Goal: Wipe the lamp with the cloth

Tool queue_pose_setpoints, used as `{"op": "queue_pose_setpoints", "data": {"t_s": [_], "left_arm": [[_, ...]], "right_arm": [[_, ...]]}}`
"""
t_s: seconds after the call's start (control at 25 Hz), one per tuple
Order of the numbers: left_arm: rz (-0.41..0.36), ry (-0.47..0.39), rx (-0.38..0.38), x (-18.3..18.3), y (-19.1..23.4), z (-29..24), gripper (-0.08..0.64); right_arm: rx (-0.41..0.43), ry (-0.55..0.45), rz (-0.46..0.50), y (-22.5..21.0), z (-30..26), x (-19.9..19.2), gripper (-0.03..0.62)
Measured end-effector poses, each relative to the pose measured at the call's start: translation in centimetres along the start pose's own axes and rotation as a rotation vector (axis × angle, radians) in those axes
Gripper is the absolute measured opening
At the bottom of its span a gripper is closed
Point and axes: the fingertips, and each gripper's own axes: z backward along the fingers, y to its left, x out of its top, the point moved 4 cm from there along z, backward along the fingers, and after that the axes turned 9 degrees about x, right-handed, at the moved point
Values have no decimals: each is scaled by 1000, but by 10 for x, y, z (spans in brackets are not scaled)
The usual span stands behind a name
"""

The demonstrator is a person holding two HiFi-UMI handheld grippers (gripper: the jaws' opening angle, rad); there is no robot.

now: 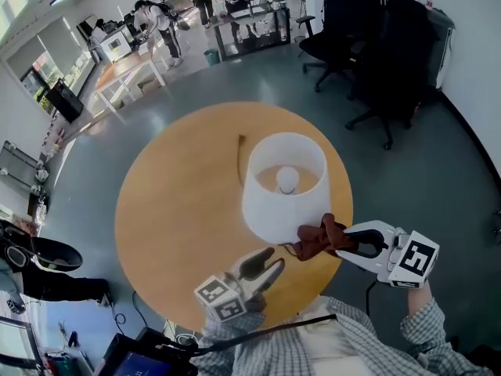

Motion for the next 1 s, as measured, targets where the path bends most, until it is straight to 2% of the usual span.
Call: {"op": "queue_pose_setpoints", "data": {"t_s": [0.12,0.2,0.48,0.76,1.0], "left_arm": [[-75,1,37,24,4,11,184],[-163,6,52,40,2,18,186],[-640,166,7,100,-19,14,241],[-1044,278,-100,155,-53,-12,261],[-1331,518,-173,164,-52,-40,261]], "right_arm": [[-28,-19,-64,-2,9,-14,94],[-38,-47,-112,-2,13,-19,94],[-56,-104,-205,1,17,-33,94],[-69,-129,-254,0,22,-40,94],[-80,-196,-299,-1,23,-41,94]]}}
